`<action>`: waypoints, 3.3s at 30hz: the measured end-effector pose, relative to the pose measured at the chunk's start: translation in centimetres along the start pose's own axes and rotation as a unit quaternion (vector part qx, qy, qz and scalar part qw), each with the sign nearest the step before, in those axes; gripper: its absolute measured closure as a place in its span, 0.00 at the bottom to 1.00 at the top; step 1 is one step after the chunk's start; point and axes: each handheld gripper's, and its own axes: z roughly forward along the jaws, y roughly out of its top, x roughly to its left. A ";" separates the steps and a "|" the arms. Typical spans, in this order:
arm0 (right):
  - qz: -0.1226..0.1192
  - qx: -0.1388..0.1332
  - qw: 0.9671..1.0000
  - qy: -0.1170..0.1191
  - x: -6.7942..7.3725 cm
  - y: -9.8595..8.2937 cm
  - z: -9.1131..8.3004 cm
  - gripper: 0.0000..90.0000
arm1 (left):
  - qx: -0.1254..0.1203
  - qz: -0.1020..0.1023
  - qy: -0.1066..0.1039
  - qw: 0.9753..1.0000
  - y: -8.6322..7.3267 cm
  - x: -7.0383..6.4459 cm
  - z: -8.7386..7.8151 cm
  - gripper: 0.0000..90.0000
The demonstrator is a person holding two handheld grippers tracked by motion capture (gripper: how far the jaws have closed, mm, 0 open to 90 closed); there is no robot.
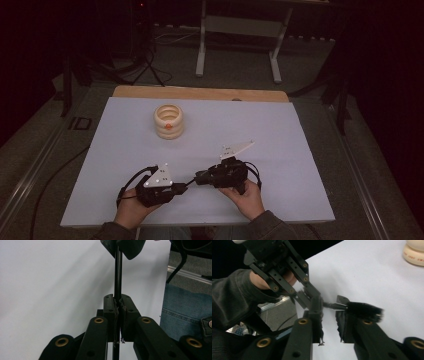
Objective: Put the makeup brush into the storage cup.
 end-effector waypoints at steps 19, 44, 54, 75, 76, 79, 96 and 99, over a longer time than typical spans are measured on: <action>-0.031 0.068 0.997 -0.032 0.3 3.7 1.0 0.95 | 0.010 -0.034 0.041 0.999 -1.0 1.3 -0.8 0.74; -0.035 0.098 0.990 -0.091 -2.7 8.3 1.7 0.95 | 0.001 -0.049 0.059 0.997 -1.6 2.3 -1.8 0.70; -0.046 0.101 0.989 -0.096 -3.1 10.4 2.2 0.95 | 0.002 -0.050 0.060 0.997 -1.7 2.3 -1.9 0.70; -0.049 0.106 0.986 -0.119 -4.4 14.4 2.6 0.95 | -0.002 -0.055 0.062 0.997 -1.9 2.7 -2.3 0.69; -0.050 0.106 0.986 -0.120 -4.4 14.7 2.7 0.95 | -0.004 -0.055 0.062 0.997 -1.9 2.7 -2.3 0.69; -0.051 0.106 0.985 -0.124 -4.5 15.4 2.7 0.95 | -0.005 -0.056 0.063 0.996 -1.9 2.7 -2.5 0.68; -0.052 0.105 0.982 -0.151 -5.6 19.5 2.8 0.95 | -0.007 -0.059 0.065 0.996 -2.1 3.0 -2.7 0.67; -0.047 0.104 0.981 -0.156 -5.9 20.1 2.8 0.95 | -0.007 -0.059 0.065 0.996 -2.2 3.1 -2.7 0.67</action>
